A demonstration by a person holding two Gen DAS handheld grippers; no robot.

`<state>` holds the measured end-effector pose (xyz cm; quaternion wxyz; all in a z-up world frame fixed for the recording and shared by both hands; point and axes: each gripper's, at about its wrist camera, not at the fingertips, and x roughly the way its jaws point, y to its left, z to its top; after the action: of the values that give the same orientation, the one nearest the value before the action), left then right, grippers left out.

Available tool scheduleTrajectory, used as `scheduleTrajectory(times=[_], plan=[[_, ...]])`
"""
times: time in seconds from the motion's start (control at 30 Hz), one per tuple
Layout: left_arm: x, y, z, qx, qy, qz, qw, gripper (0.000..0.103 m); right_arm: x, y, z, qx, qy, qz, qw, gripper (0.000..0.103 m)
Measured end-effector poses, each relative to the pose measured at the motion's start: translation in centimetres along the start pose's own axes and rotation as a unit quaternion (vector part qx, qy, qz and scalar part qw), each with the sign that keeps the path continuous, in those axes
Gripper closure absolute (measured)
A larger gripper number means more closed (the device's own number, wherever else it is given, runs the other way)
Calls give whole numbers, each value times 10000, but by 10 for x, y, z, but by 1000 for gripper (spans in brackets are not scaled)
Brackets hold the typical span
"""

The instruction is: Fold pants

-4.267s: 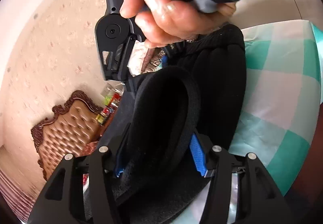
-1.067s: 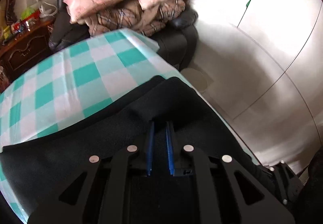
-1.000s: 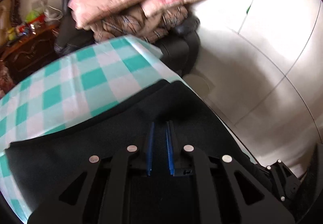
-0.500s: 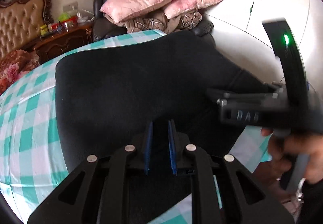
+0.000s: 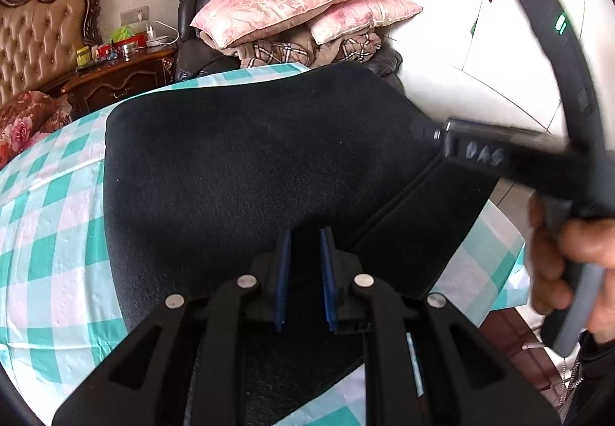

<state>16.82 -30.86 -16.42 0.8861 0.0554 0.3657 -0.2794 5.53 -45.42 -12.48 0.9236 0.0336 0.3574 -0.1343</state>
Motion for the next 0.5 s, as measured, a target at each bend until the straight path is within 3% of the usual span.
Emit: scheduleTrajectory(times=[0.2, 0.33, 0.5], plan=[[-9, 5, 12, -172, 37, -72, 9998, 87, 5, 9, -11, -415, 47, -373, 9984, 63], [-7, 8, 68, -115, -251, -137, 9995, 86, 6, 8, -14, -446, 78, -422, 9981, 63], [52, -2, 134, 219, 27, -332, 9992, 83, 8, 12, -13, -478, 99, -507, 9975, 62]])
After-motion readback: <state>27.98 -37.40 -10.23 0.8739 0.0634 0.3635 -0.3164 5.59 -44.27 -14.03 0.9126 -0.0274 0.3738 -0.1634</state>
